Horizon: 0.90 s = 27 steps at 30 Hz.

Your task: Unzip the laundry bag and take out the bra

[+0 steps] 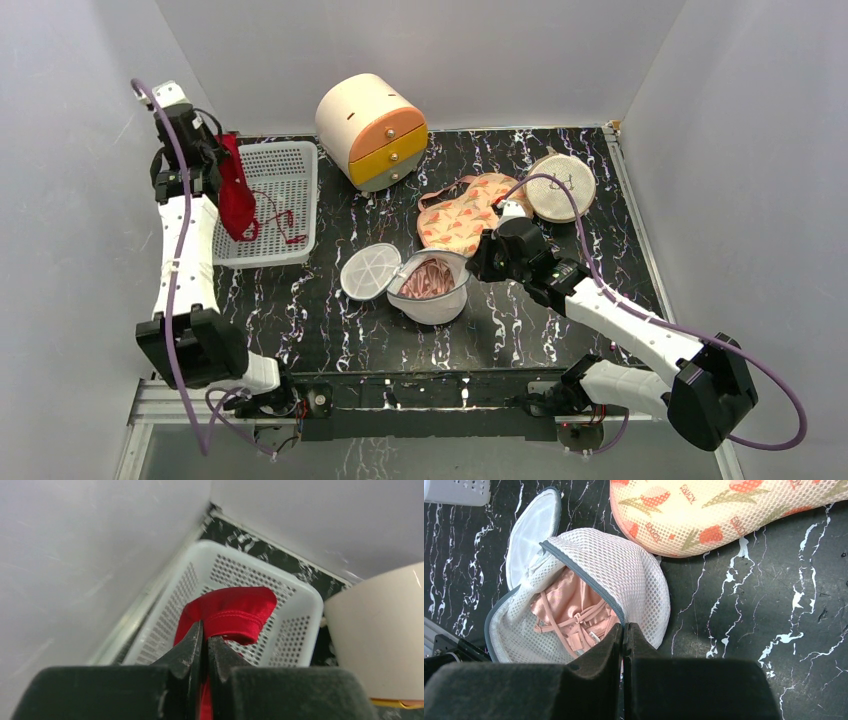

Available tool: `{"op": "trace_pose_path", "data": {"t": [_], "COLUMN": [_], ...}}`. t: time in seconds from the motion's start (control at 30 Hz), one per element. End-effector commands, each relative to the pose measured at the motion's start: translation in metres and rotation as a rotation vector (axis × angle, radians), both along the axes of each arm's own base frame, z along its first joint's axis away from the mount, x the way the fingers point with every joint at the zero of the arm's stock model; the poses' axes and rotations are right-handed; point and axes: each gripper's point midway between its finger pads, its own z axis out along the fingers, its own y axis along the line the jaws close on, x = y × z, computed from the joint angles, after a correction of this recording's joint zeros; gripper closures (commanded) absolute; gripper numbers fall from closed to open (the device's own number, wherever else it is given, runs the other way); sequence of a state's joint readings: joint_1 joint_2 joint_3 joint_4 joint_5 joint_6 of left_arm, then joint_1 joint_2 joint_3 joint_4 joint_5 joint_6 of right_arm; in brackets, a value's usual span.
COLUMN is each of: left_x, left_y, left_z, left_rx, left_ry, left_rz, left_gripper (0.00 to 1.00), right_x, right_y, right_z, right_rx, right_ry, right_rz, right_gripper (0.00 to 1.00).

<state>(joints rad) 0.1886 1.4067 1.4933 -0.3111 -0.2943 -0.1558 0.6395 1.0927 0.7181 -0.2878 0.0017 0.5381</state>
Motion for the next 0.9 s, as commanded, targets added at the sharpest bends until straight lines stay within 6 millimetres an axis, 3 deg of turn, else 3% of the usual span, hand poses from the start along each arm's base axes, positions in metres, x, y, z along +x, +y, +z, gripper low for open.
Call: {"op": "trace_pose_path", "data": {"t": [0.0,0.2,0.43,0.77,0.87], "left_x": [0.018,0.028,0.035,-0.002,-0.003], "left_y": [-0.022,-0.016,-0.041,-0.065,-0.07], "left_z": [-0.034,-0.076,-0.097,-0.06,-0.048], "left_rx": [-0.31,-0.583,-0.781,-0.834,-0.859], "left_ry": [-0.032,-0.038,-0.031,-0.116,-0.135], "left_rz": [-0.145,-0.216,-0.367,-0.366,-0.385], "left_gripper": [1.0,1.0,1.0,1.0,1.0], "right_x": [0.009,0.01,0.011,0.012,0.012], "right_y": [0.007,0.009,0.013,0.023,0.024], "right_z": [0.029,0.026,0.023,0.016,0.015], "right_rx": [0.05,0.049,0.051,0.065,0.068], "right_ry": [-0.082,-0.074,-0.059,-0.02,-0.014], "right_rz": [0.017,0.02,0.03,0.05,0.057], "right_gripper": [1.0,1.0,1.0,1.0,1.0]}}
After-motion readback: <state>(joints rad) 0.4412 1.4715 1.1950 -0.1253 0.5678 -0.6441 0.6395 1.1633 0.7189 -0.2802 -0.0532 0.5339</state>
